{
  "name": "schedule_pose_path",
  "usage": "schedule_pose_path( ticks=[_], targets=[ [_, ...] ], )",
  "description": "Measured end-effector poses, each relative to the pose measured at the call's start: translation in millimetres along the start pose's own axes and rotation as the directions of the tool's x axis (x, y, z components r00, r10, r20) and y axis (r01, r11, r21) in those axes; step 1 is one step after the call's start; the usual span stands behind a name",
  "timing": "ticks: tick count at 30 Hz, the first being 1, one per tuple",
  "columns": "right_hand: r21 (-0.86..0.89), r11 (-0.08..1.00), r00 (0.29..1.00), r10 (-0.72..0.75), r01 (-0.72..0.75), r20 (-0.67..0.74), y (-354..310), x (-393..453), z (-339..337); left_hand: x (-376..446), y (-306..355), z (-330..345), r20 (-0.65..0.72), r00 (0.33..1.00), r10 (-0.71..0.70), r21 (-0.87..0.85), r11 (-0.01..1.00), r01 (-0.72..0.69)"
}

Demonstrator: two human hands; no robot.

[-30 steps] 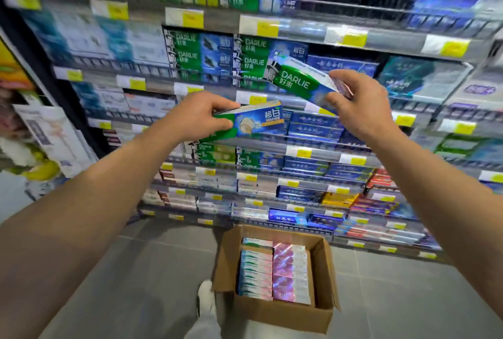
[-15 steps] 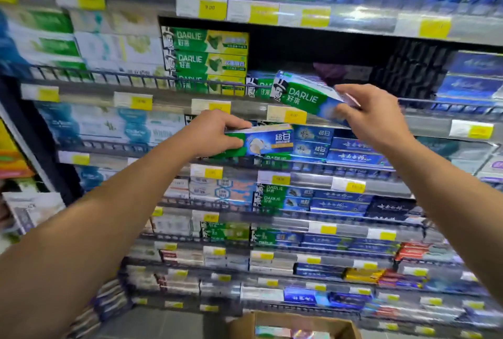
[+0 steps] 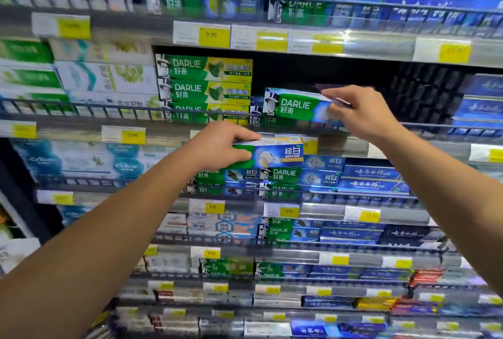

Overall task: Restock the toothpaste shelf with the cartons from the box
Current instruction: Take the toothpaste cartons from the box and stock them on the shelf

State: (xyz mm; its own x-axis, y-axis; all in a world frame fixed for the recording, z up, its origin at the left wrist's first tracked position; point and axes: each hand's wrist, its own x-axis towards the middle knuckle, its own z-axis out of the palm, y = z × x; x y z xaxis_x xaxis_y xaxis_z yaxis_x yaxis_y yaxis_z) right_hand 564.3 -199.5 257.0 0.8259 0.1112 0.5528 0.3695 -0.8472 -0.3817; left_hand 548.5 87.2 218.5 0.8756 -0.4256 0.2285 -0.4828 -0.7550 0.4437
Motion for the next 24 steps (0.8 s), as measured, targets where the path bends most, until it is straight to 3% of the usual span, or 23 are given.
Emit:
schedule_pose_path(
  ticks=[24],
  targets=[
    [-0.100, 0.990, 0.993, -0.089, 0.096, 0.072, 5, 32, 34, 21, -6, 12, -0.020, 0.999, -0.026, -0.026, 0.999, 0.026]
  ],
)
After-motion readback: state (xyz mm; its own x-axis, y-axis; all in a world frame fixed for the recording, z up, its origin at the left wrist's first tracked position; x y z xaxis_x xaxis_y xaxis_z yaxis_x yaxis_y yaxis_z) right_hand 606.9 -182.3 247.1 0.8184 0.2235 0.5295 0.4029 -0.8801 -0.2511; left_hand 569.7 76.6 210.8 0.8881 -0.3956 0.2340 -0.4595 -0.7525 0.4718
